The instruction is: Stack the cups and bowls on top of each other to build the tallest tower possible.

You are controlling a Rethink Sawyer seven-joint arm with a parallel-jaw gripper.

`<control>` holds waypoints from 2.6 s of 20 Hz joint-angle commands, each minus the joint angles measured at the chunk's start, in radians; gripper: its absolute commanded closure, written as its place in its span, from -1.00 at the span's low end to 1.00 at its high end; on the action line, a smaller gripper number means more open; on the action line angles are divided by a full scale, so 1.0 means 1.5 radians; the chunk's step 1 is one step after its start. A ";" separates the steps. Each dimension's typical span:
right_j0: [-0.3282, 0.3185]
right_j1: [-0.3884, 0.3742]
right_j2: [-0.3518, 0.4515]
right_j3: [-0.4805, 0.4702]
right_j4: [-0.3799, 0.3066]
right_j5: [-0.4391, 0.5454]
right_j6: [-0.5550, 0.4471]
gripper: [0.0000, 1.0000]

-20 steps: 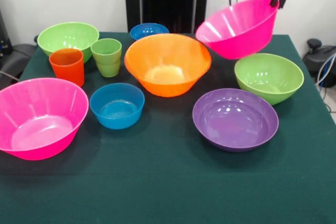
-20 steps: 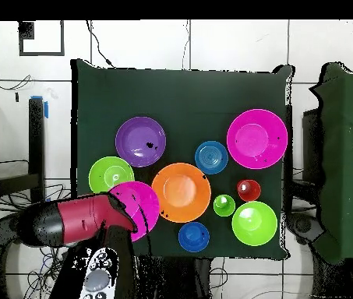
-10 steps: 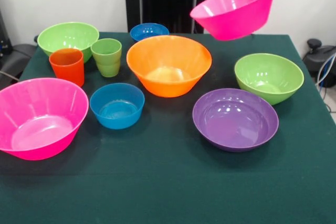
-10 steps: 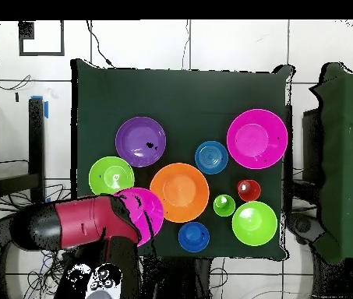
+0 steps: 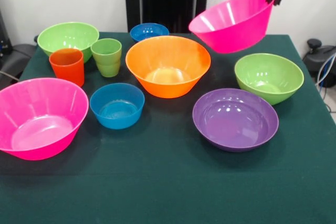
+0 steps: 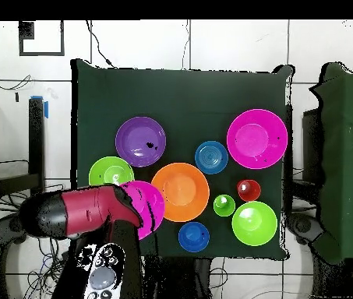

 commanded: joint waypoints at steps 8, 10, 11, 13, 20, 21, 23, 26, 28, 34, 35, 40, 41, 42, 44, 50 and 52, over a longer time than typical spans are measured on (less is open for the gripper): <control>0.003 0.082 0.040 -0.029 0.008 -0.104 0.079 1.00; 0.006 0.085 0.046 -0.027 0.017 -0.113 0.085 1.00; 0.008 0.087 0.050 -0.026 0.024 -0.118 0.090 1.00; 0.014 0.088 0.056 -0.024 0.036 -0.124 0.098 1.00; 0.027 0.085 0.070 -0.014 0.078 -0.129 0.113 1.00; 0.031 0.083 0.069 -0.013 0.084 -0.125 0.115 1.00; 0.040 0.072 0.063 -0.011 0.093 -0.107 0.118 1.00; 0.046 0.057 0.056 -0.008 0.104 -0.079 0.114 1.00; 0.050 0.053 0.052 -0.008 0.111 -0.070 0.112 1.00; 0.059 0.052 0.044 -0.015 0.124 -0.056 0.111 1.00; 0.060 0.053 0.044 -0.017 0.126 -0.054 0.110 1.00; 0.053 0.085 0.043 -0.046 0.122 -0.076 0.090 1.00; 0.047 0.097 0.044 -0.060 0.116 -0.081 0.078 1.00; 0.043 0.102 0.045 -0.068 0.114 -0.082 0.070 1.00; 0.035 0.113 0.050 -0.083 0.110 -0.085 0.057 1.00; 0.021 0.151 0.056 -0.124 0.084 -0.134 0.024 1.00; 0.014 0.162 0.060 -0.137 0.077 -0.145 0.012 1.00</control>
